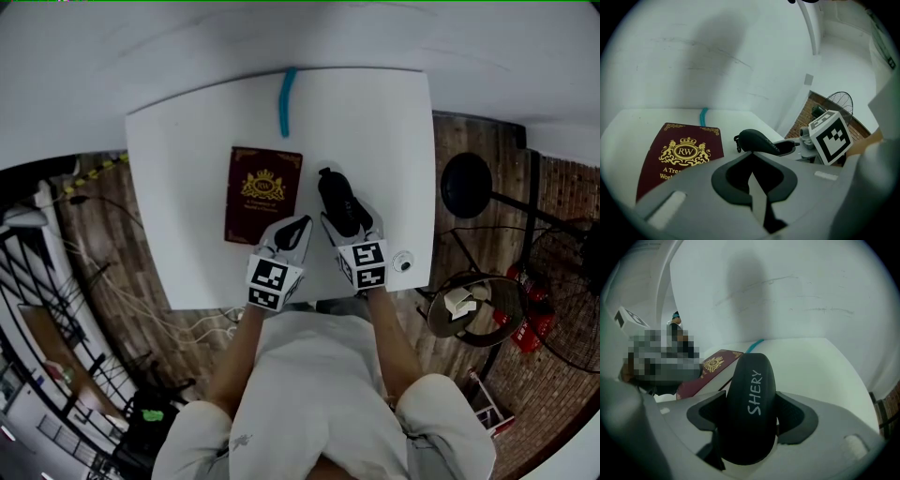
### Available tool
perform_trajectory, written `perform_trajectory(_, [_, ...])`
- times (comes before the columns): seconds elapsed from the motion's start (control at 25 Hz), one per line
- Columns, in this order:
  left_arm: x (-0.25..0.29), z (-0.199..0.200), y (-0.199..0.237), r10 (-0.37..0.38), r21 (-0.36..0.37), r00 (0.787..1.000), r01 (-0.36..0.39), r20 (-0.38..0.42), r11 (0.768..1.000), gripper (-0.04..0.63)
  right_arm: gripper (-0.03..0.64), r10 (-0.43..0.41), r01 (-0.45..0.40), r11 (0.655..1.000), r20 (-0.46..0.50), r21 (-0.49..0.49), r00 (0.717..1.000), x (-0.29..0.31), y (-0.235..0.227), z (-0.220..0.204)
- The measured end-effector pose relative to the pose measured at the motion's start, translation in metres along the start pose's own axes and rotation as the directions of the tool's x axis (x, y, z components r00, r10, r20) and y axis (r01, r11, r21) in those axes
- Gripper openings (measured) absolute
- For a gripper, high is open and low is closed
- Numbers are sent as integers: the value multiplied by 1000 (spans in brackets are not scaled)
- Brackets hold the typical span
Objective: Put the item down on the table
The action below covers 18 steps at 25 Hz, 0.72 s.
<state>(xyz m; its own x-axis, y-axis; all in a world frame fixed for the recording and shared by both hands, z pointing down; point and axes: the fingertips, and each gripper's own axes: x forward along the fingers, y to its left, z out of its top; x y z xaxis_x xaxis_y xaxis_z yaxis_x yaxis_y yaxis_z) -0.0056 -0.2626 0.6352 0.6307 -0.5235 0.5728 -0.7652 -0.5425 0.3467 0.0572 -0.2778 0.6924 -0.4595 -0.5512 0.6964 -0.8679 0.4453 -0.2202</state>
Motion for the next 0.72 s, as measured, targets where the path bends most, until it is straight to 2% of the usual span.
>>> perform_trajectory(0.72, [7, 1, -3, 6, 6, 1000, -6, 1, 1000, 18, 344, 26, -27, 998, -16, -49, 1000, 10, 0, -6])
